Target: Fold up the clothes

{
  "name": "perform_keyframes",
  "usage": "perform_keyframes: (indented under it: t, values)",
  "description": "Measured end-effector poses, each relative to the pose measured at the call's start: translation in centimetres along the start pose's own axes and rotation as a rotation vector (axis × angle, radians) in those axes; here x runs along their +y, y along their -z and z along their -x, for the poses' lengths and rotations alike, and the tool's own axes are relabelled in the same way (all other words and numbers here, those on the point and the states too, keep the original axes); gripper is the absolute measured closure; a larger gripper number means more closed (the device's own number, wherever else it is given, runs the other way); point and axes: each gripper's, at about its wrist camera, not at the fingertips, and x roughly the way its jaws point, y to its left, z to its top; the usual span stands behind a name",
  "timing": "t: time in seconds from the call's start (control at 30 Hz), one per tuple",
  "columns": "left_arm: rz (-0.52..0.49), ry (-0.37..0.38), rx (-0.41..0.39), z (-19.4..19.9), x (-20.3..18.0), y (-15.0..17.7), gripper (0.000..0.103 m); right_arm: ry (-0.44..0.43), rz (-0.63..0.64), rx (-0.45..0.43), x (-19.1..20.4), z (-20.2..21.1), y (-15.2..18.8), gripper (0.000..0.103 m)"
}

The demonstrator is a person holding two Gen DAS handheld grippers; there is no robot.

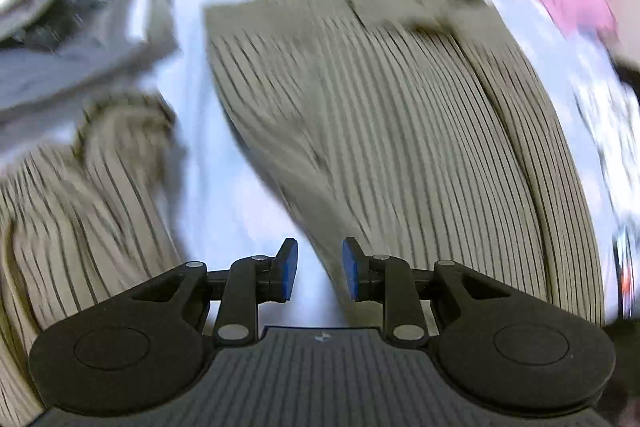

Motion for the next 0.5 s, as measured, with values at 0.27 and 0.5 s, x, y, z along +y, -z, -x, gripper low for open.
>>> perform_keyframes:
  t: [0.27,0.5]
  values:
    - [0.099,-0.072,-0.108,-3.7,3.8,-7.6,0.080,-0.027,-0.022,0.006,-0.3,-0.5,-0.2,0.098]
    - [0.141,-0.117,-0.174,-8.5,6.3,-11.6,0.080,-0.073,-0.057,0.025,-1.3,-1.0,-0.3,0.098]
